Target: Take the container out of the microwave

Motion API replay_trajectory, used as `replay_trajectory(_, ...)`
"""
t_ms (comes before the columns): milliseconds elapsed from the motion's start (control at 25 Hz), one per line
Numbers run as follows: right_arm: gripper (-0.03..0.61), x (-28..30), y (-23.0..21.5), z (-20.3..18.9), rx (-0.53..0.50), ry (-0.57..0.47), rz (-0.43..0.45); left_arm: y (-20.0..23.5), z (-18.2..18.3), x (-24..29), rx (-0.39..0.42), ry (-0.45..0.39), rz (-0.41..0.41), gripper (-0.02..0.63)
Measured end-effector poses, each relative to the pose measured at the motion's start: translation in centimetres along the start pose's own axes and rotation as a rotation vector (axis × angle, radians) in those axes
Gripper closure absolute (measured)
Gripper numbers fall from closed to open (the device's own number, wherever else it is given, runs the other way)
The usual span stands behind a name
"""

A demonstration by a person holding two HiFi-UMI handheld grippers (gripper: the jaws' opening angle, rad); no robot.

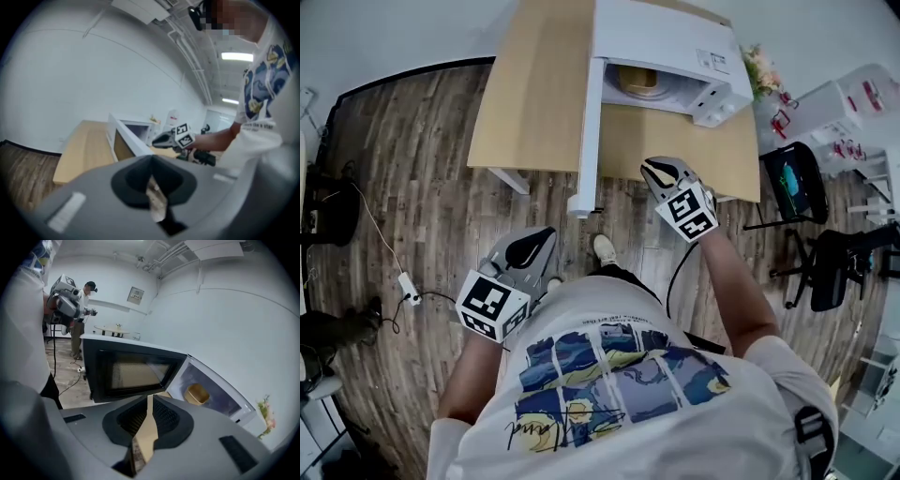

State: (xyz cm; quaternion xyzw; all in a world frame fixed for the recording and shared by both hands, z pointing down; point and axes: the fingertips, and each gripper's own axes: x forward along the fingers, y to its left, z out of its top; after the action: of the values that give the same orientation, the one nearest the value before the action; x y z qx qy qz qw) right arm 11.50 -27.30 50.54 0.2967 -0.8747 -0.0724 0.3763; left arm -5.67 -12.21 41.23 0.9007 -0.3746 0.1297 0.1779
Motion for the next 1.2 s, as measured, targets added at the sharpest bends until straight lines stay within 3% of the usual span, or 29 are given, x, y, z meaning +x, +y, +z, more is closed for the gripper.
replay_trajectory(240,0.546,6.6,-7.9,-1.9,-0.103,0.042,0.006,2.6,2.3,3.2,-0.044,-0.016,0.113,0.604)
replay_trajectory(560,0.517,13.6,-14.3,-4.1,-0.230,0.091,0.018,4.6,3.7,6.3,-0.091,-0.008,0.231,0.604)
replay_trajectory(920,0.502,19.0,-17.7,-5.0,-0.345,0.138,-0.003,6.0,3.7,7.2,-0.153,0.017,0.342,0.604)
replay_trajectory(1200,0.503,21.4,-18.8,-5.5,-0.387,0.155,0.017,6.7,3.8,8.2,-0.165,0.034,0.365,0.604)
